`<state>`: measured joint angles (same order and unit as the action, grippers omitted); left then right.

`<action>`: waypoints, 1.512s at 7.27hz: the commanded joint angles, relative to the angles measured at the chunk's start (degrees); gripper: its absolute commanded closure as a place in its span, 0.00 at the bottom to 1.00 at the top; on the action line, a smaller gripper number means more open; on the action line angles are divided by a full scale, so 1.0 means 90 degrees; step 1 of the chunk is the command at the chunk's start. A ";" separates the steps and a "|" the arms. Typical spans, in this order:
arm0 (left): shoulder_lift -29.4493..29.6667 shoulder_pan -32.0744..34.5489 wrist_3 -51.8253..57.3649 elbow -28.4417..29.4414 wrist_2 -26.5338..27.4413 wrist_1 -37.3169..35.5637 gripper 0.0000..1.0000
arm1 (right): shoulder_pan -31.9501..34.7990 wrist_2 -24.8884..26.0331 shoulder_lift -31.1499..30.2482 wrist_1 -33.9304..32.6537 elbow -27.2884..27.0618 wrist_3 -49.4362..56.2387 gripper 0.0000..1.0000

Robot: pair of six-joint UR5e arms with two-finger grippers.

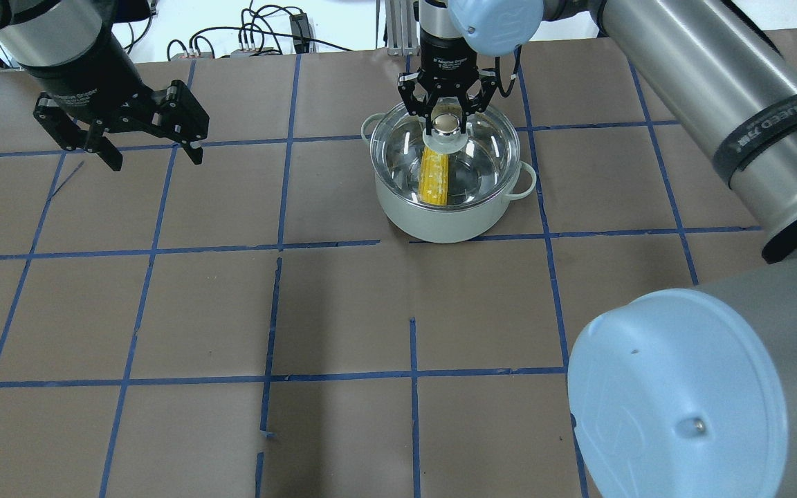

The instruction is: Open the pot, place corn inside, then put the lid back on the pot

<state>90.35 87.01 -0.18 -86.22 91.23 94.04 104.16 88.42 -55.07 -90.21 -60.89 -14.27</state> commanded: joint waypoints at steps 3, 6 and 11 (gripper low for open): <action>0.0000 0.0000 0.0000 0.0000 -0.0010 0.0000 0.00 | -0.0030 -0.0001 0.0015 -0.0044 -0.0011 0.0023 0.60; 0.0000 0.0000 0.0000 0.0000 -0.0010 0.0000 0.00 | -0.0040 0.0048 0.0025 -0.0074 0.0008 -0.0006 0.38; 0.0000 0.0000 0.0000 0.0000 -0.0010 0.0000 0.00 | -0.0205 0.0175 -0.0179 -0.0045 0.0067 0.0091 0.09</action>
<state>90.35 87.01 -0.18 -86.22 91.14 94.04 103.38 89.49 -55.45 -90.89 -60.43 -14.05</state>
